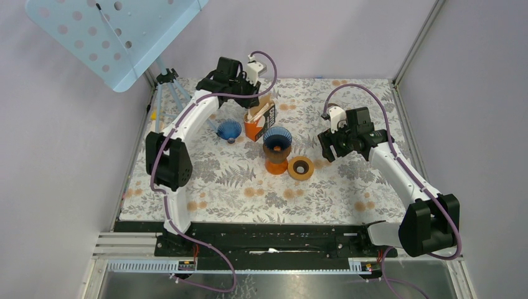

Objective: Place the coffee filter in the dripper
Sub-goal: Pick up the coffee filter from the coffee filter holder.

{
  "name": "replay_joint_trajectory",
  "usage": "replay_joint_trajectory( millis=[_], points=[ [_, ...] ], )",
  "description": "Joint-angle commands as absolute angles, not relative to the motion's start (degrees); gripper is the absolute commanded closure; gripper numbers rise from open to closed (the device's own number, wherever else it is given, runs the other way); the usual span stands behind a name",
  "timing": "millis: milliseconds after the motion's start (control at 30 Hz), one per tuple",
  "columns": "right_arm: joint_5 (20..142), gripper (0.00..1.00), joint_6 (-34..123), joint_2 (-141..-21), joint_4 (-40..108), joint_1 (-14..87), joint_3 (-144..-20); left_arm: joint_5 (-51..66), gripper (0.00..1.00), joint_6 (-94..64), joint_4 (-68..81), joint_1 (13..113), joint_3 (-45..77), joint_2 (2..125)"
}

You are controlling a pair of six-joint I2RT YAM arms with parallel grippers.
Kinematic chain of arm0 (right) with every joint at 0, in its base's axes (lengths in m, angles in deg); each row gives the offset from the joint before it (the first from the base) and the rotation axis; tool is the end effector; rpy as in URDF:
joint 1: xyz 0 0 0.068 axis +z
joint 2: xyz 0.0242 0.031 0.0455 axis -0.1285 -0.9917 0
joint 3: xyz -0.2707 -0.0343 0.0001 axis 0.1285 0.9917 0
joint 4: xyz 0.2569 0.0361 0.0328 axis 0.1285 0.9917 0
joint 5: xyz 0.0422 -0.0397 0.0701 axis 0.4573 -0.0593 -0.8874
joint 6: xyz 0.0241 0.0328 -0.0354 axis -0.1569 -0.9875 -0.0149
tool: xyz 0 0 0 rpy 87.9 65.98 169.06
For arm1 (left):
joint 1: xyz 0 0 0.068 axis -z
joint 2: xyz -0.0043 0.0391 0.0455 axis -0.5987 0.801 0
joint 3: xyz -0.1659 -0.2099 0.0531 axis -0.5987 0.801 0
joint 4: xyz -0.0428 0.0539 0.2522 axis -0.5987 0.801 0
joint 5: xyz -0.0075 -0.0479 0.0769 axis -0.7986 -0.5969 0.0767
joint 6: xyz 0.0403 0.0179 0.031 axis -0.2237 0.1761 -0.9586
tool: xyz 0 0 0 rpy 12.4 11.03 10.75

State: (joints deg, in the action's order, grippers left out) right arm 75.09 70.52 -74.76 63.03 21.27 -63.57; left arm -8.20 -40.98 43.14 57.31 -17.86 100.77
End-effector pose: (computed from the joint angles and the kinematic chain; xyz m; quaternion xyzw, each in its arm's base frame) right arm 0.2670 0.0742 0.2728 -0.3022 0.8738 0.0891 0.3704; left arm 0.4177 -0.1720 0.3216 0.3499 0.8207 -0.2118 0.3990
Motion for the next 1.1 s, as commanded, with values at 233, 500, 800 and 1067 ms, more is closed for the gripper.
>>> replay_joint_trajectory(
  millis=[233, 500, 800, 1067],
  points=[
    [74.88, 0.21, 70.69, -74.33, 63.01, 21.45, -63.98, -8.2, 0.98, -41.24, 42.36, 57.87, -19.72, 100.61],
    [75.46, 0.21, 72.1, -74.78, 64.96, 21.45, -67.17, -8.61, 1.0, -41.31, 42.51, 57.77, -22.23, 98.27],
    [74.52, 0.21, 73.36, -74.61, 66.76, 21.49, -72.57, -10.92, 1.0, -41.88, 43.36, 57.78, -23.49, 92.88],
    [68.94, 0.2, 74.77, -73.24, 67.68, 21.45, -78.37, -12.36, 1.0, -45.28, 45.08, 57.78, -24.02, 85.52]
  ],
)
